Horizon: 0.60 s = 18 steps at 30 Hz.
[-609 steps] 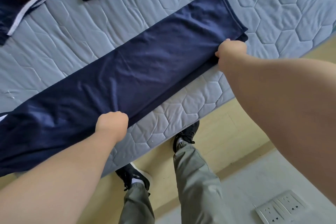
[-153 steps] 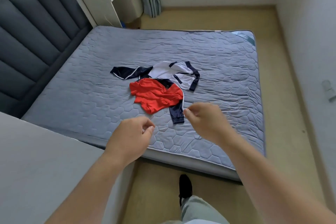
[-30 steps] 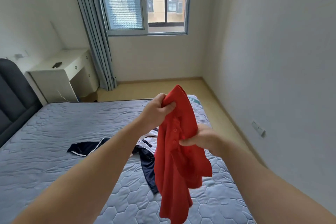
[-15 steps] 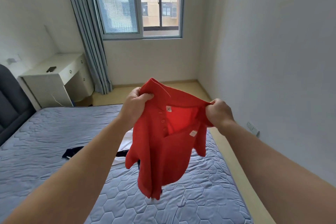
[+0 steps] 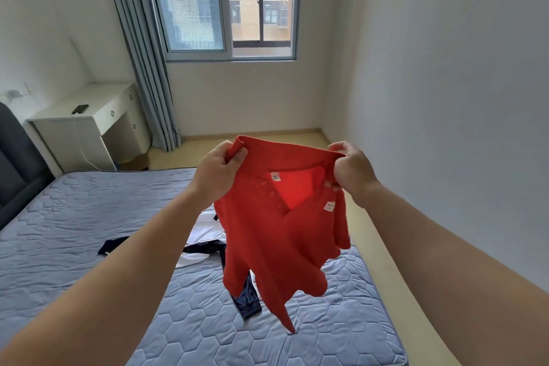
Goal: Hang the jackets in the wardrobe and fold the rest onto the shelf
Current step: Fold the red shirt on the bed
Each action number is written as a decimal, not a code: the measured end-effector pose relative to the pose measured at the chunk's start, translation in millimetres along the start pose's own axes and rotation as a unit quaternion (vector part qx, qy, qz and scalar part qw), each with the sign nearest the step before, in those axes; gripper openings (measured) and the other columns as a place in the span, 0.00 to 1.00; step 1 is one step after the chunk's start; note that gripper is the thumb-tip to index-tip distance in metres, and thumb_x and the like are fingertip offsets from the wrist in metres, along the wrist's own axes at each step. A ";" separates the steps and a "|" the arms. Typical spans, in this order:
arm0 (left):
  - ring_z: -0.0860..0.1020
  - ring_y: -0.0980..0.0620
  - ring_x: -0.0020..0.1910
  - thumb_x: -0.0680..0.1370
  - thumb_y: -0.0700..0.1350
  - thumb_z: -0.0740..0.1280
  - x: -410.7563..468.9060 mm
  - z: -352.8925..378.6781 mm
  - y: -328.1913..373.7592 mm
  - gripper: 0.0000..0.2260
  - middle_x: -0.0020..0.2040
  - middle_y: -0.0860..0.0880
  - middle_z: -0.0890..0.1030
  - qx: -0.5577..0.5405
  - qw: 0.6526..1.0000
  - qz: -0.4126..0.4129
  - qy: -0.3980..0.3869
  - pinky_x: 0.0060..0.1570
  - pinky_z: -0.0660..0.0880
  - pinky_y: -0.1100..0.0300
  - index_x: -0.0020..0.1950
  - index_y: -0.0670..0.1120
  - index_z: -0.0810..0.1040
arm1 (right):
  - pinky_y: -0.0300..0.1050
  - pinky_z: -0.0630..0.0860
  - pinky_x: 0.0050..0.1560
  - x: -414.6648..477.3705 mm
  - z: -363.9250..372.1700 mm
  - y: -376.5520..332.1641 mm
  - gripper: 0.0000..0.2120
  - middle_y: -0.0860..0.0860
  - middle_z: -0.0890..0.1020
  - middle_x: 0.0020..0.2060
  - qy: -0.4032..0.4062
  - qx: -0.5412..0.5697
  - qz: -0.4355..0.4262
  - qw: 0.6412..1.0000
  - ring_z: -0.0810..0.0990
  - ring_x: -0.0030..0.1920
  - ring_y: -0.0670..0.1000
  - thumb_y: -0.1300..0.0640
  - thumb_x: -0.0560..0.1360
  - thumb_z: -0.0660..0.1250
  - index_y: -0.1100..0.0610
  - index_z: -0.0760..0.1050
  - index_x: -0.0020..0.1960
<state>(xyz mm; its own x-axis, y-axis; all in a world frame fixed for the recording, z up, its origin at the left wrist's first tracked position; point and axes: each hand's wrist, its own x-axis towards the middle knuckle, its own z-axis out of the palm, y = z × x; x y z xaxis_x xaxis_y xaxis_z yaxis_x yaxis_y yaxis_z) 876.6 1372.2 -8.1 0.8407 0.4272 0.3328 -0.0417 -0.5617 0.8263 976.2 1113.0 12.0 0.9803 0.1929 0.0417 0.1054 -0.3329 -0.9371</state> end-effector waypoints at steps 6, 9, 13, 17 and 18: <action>0.78 0.48 0.39 0.79 0.58 0.66 7.9 -2.9 -1.4 0.16 0.46 0.38 0.83 -0.043 0.999 0.007 -0.017 0.48 0.77 0.39 0.49 0.46 0.82 | 0.56 0.84 0.43 2.0 -3.1 10.0 0.18 0.57 0.81 0.40 -0.060 -0.109 0.017 0.992 0.82 0.34 0.56 0.66 0.74 0.53 0.57 0.79 0.53; 0.78 0.48 0.39 0.79 0.56 0.67 12.4 -4.2 -5.3 0.14 0.44 0.39 0.84 -0.046 0.998 0.017 -0.024 0.46 0.78 0.42 0.48 0.47 0.84 | 0.55 0.80 0.52 0.7 -5.6 16.9 0.12 0.52 0.83 0.42 -0.092 -0.272 -0.035 0.957 0.82 0.45 0.55 0.50 0.79 0.59 0.54 0.79 0.50; 0.74 0.52 0.35 0.80 0.52 0.70 16.5 -2.3 -10.6 0.09 0.36 0.48 0.80 -0.059 0.998 0.021 -0.021 0.39 0.71 0.54 0.45 0.49 0.85 | 0.50 0.80 0.48 2.8 -7.5 21.0 0.17 0.48 0.83 0.36 -0.132 -0.335 -0.043 0.932 0.82 0.41 0.52 0.42 0.76 0.59 0.52 0.78 0.40; 0.76 0.55 0.34 0.76 0.50 0.75 18.2 -1.5 -18.0 0.06 0.35 0.52 0.82 -0.090 0.996 0.003 0.001 0.38 0.71 0.58 0.42 0.50 0.87 | 0.49 0.76 0.46 12.5 -10.9 23.0 0.12 0.47 0.82 0.35 -0.163 -0.327 -0.037 0.930 0.81 0.42 0.51 0.46 0.73 0.63 0.52 0.77 0.37; 0.77 0.56 0.34 0.75 0.49 0.76 18.8 -1.8 -19.1 0.04 0.34 0.54 0.83 -0.101 0.995 -0.003 0.012 0.37 0.72 0.60 0.41 0.51 0.87 | 0.50 0.78 0.47 15.5 -11.4 23.6 0.08 0.47 0.83 0.36 -0.180 -0.314 -0.026 0.932 0.81 0.41 0.51 0.49 0.69 0.66 0.53 0.78 0.39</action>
<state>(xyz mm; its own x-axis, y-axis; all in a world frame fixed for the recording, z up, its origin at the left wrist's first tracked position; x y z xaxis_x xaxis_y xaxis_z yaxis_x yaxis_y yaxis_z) 892.3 1392.2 -16.8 0.8281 0.4485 0.3364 -0.1466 -0.4059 0.9021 995.8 1097.5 -5.5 0.8639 0.4830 -0.1428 0.3385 -0.7667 -0.5455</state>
